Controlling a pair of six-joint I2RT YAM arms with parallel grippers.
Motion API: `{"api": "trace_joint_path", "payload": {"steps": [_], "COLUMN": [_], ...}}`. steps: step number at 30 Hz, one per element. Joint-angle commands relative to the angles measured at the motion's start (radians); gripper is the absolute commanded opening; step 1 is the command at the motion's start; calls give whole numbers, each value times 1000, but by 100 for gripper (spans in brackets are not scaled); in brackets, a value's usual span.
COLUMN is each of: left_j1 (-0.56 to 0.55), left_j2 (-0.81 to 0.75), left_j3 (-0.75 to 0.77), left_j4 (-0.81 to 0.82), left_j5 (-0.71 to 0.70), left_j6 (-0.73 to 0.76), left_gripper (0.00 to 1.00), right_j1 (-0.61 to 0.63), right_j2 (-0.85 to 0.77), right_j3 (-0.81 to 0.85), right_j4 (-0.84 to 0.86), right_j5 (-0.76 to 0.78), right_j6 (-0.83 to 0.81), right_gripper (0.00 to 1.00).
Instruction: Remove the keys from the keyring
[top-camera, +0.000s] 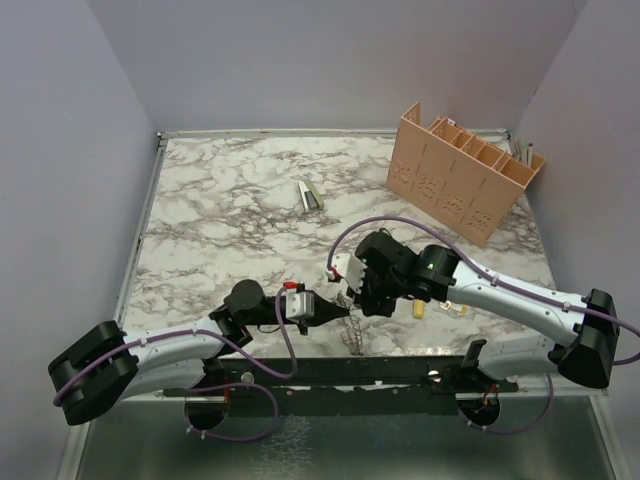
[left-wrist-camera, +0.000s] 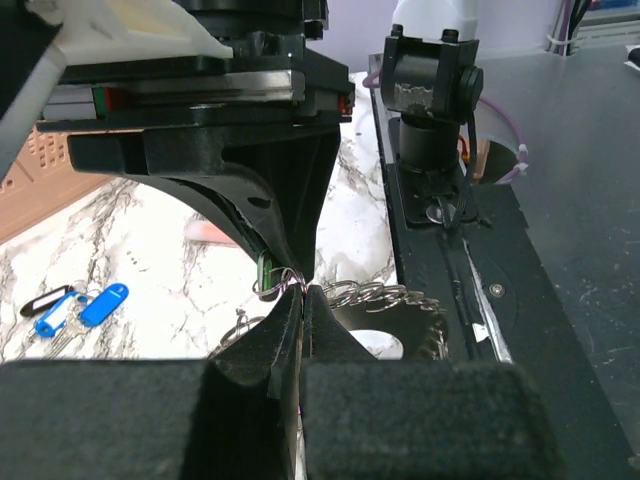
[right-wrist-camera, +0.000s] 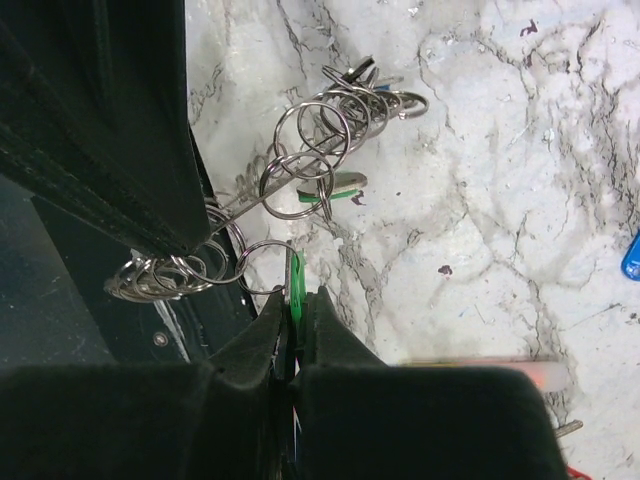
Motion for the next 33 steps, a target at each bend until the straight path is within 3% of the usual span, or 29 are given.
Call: {"api": "trace_joint_path", "payload": {"steps": [1, 14, 21, 33], "left_j1": [-1, -1, -1, -1], "left_j2": [-21, 2, -7, 16], "left_j3": [-13, -46, -70, -34], "left_j4": [120, 193, 143, 83], "left_j5": [75, 77, -78, -159], "left_j6": [-43, -73, -46, -44], "left_gripper": [0, 0, 0, 32], "right_j1": [-10, -10, -11, -10], "right_j2": [6, -27, -58, -62], "right_j3": [-18, -29, 12, 72], "right_j4": [58, 89, 52, 9], "right_j5": [-16, 11, -19, -81], "right_j6": [-34, -59, -72, -85], "right_gripper": [1, 1, 1, 1]}}
